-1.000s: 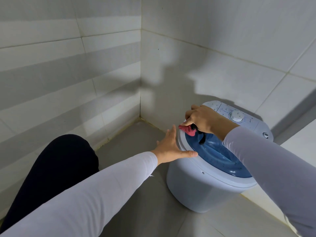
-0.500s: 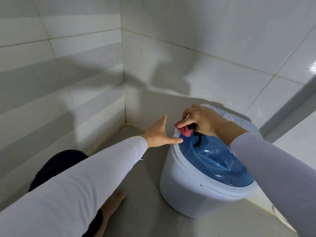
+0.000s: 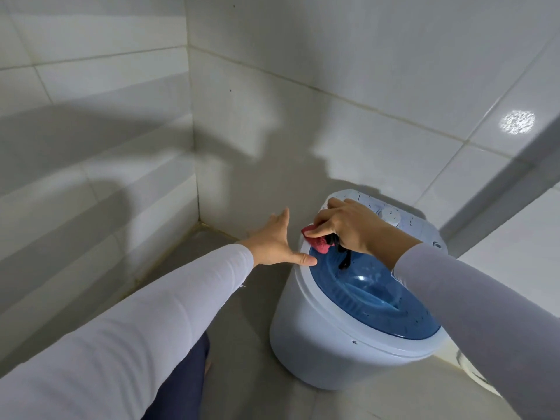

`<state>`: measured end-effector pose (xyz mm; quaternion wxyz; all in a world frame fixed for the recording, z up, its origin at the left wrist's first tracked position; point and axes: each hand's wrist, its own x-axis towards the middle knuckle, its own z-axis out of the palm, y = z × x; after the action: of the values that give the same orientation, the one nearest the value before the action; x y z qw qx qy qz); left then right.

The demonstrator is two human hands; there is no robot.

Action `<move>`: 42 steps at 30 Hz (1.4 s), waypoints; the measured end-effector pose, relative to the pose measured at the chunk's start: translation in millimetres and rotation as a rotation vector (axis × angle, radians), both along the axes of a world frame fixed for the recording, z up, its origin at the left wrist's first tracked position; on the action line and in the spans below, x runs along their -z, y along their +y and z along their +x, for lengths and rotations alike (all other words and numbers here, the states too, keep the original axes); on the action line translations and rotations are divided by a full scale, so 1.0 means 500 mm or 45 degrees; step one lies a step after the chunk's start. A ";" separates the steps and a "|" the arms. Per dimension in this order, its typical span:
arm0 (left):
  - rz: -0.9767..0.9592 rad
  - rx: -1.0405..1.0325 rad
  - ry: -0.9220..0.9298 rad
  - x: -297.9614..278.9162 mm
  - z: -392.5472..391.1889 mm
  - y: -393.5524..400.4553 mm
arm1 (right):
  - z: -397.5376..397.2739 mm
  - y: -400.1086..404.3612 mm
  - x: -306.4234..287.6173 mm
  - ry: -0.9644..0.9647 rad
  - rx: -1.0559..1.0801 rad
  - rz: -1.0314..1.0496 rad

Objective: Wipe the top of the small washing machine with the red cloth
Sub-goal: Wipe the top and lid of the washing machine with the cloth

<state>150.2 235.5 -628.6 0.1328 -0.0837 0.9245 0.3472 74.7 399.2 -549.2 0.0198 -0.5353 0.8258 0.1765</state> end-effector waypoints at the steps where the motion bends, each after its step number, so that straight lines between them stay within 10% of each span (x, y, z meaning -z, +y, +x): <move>1: -0.007 0.000 0.006 0.001 0.000 0.000 | -0.005 -0.002 -0.002 0.010 0.008 0.008; 21: 0.255 -0.002 -0.041 -0.012 -0.071 -0.015 | -0.096 -0.016 -0.005 0.171 0.163 0.093; 42: 0.021 0.022 0.006 -0.040 -0.162 -0.004 | -0.163 -0.025 0.002 0.298 0.282 0.133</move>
<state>69.5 233.7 -608.8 0.1344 -0.0737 0.9227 0.3538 -6.7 386.9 -550.1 -0.0296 -0.4150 0.8661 0.2770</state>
